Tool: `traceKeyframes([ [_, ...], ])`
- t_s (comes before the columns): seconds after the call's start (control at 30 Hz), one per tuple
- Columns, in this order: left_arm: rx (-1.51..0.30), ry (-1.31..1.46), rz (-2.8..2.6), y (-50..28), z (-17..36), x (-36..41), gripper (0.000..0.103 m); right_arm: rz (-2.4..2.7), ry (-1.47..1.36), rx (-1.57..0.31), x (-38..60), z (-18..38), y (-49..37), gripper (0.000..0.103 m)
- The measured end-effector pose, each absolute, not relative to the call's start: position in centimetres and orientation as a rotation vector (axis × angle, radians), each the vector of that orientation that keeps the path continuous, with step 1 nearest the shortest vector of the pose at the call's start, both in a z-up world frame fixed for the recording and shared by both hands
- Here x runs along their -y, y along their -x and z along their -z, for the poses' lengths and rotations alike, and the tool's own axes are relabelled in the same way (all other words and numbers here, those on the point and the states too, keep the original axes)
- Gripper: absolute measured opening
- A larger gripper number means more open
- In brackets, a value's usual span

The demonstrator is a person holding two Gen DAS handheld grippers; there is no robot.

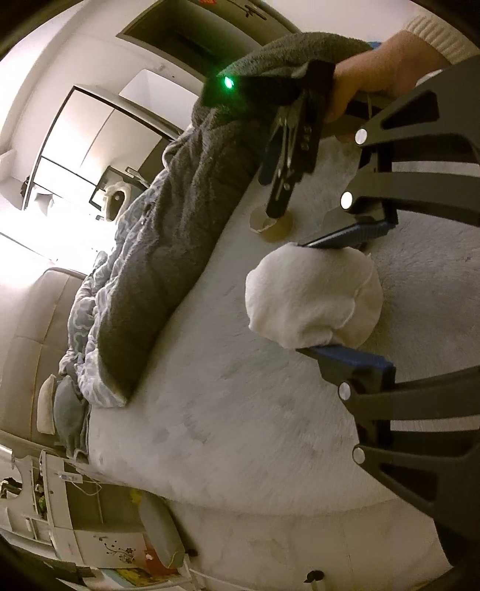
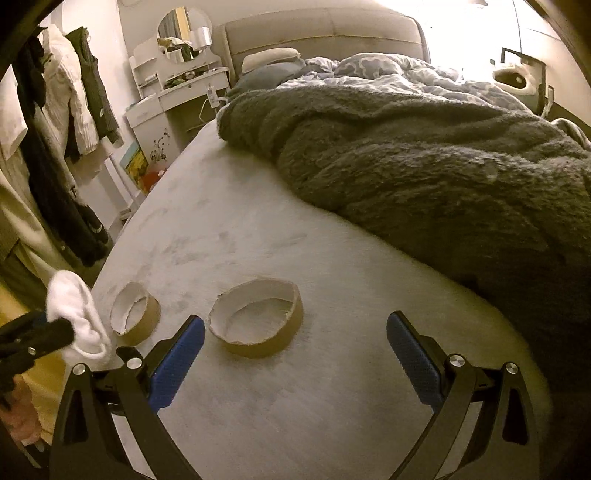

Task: Collect trash
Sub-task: 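Grasp a cardboard tape roll with the right tool while the left tool lifts the tissue ball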

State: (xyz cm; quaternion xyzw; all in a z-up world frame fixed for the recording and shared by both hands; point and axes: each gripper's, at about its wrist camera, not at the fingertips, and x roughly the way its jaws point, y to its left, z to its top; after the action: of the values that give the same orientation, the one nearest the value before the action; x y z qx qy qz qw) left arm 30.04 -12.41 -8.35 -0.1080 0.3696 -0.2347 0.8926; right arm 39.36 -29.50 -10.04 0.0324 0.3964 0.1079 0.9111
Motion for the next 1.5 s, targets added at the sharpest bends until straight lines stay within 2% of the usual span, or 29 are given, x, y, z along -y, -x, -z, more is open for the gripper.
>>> traceKeyframes([
  [0.4, -0.727, 0.261, 0.473, -29.4, 6.9, 9.2, 0.050, -0.243, -0.039, -0.829, 27.0, 10.1, -40.5, 0.099],
  [0.43, -0.726, 0.261, 0.471, -29.3, 6.8, 8.9, 0.050, -0.237, -0.039, -0.838, 26.9, 10.3, -40.7, 0.091],
  [0.47, -0.725, 0.261, 0.468, -29.2, 6.7, 8.6, 0.050, -0.230, -0.038, -0.847, 26.8, 10.4, -40.9, 0.077],
  [0.6, -0.718, 0.265, 0.453, -28.9, 6.3, 7.4, 0.050, -0.196, -0.033, -0.874, 26.4, 10.9, -41.5, 0.066],
  [0.67, -0.715, 0.268, 0.445, -28.8, 6.2, 6.6, 0.050, -0.177, -0.047, -0.872, 26.5, 10.9, -41.7, 0.055],
  [0.7, -0.717, 0.270, 0.442, -28.9, 6.1, 6.2, 0.050, -0.178, -0.066, -0.867, 26.7, 10.7, -41.7, 0.054],
  [0.97, -0.716, 0.297, 0.396, -28.4, 5.2, 2.8, 0.050, -0.168, -0.059, -0.858, 25.6, 9.8, -41.7, 0.053],
  [1.5, -0.774, 0.226, 0.302, -26.7, 4.1, -1.2, 0.050, -0.241, -0.027, -0.790, 20.3, 3.9, -40.5, 0.053],
])
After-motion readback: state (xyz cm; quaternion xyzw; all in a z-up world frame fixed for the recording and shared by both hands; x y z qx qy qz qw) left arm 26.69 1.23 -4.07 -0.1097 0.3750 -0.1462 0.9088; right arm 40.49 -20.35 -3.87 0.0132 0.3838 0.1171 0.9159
